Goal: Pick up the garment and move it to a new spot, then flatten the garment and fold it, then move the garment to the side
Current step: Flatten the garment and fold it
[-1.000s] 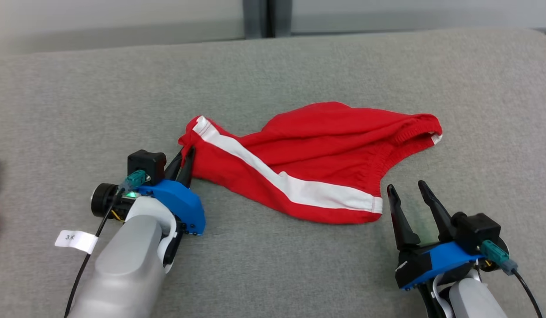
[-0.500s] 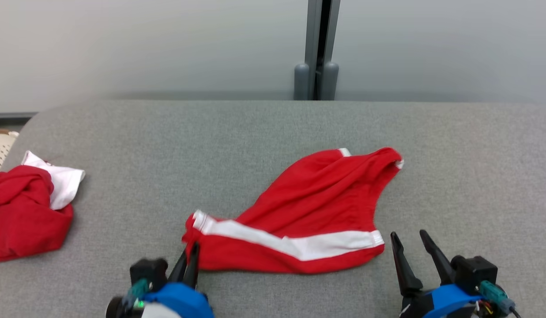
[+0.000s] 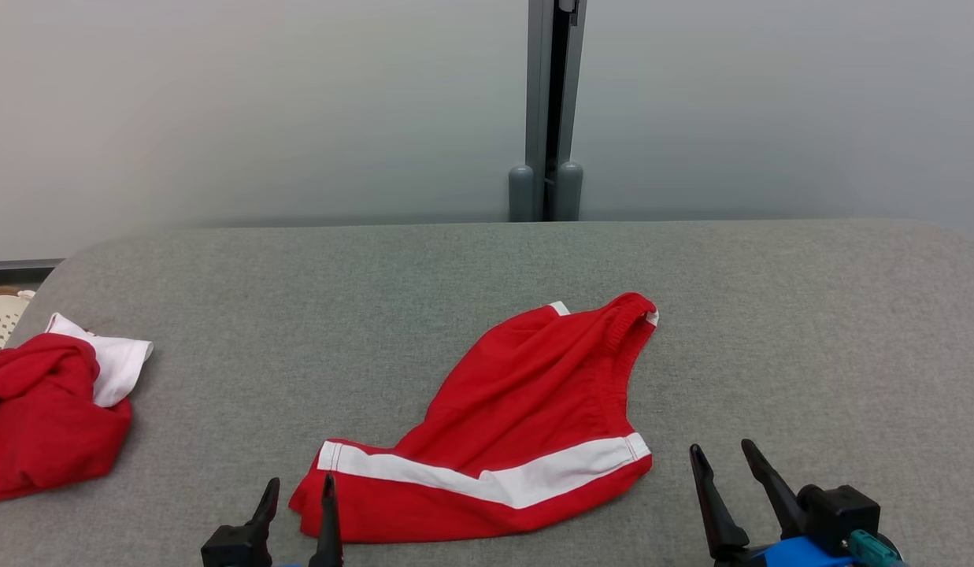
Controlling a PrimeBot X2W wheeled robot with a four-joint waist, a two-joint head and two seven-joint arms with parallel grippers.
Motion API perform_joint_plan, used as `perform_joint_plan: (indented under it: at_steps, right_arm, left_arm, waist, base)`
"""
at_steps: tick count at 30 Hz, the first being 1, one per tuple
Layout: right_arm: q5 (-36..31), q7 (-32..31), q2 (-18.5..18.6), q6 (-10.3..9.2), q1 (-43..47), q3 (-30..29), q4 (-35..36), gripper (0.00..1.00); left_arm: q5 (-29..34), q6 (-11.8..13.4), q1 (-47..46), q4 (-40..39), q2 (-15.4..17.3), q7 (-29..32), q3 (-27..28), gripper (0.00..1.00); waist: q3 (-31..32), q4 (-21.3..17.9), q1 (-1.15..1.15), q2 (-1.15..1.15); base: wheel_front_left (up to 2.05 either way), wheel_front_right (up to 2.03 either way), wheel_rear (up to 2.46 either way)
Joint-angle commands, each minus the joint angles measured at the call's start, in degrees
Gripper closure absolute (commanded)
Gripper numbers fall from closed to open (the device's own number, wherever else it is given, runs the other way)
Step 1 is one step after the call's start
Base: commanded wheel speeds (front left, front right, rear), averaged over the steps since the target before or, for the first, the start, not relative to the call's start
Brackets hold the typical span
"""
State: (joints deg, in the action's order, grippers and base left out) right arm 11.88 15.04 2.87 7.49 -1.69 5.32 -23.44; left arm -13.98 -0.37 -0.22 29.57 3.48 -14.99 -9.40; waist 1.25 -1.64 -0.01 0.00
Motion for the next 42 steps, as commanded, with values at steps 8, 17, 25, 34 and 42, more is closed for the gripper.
perform_joint_plan:
  at_steps: [8,17,25,34,42]
  right_arm:
    - [0.3,0.2,0.1,0.00,0.7,1.4,-1.0,0.00]
    - [0.0,0.2,0.1,0.00,-0.4,1.8,-1.8,0.00]
    - [-0.3,0.2,0.1,0.00,-2.4,2.2,-0.8,0.00]
    - [0.0,0.2,0.1,0.00,-2.8,1.9,-0.6,0.00]
    - [0.3,0.2,0.1,0.00,-2.8,1.6,-1.0,0.00]
  left_arm:
    - [1.5,-2.5,-2.0,1.3,-0.5,-0.3,1.6,0.00]
    - [-2.5,-6.5,-9.5,10.0,-0.6,-0.3,0.9,0.00]
    - [-5.6,-7.2,-16.6,17.6,0.4,-0.3,-0.8,0.00]
    - [-8.4,-7.3,-17.5,19.2,0.4,-0.3,-2.0,0.00]
    - [-11.6,-7.2,-15.6,19.0,0.5,-0.3,-5.0,0.00]
  waist:
    - [-0.3,-0.4,0.01,0.00]
    - [-3.4,-0.9,0.01,0.00]
    - [-6.8,-1.5,0.01,0.00]
    - [-8.0,-1.1,0.01,0.00]
    - [-7.7,-0.3,0.01,0.00]
  base:
    - [0.00,0.00,0.00]
    - [0.00,0.00,0.00]
    - [0.00,0.00,0.00]
    - [0.00,0.00,0.00]
    - [0.00,0.00,0.00]
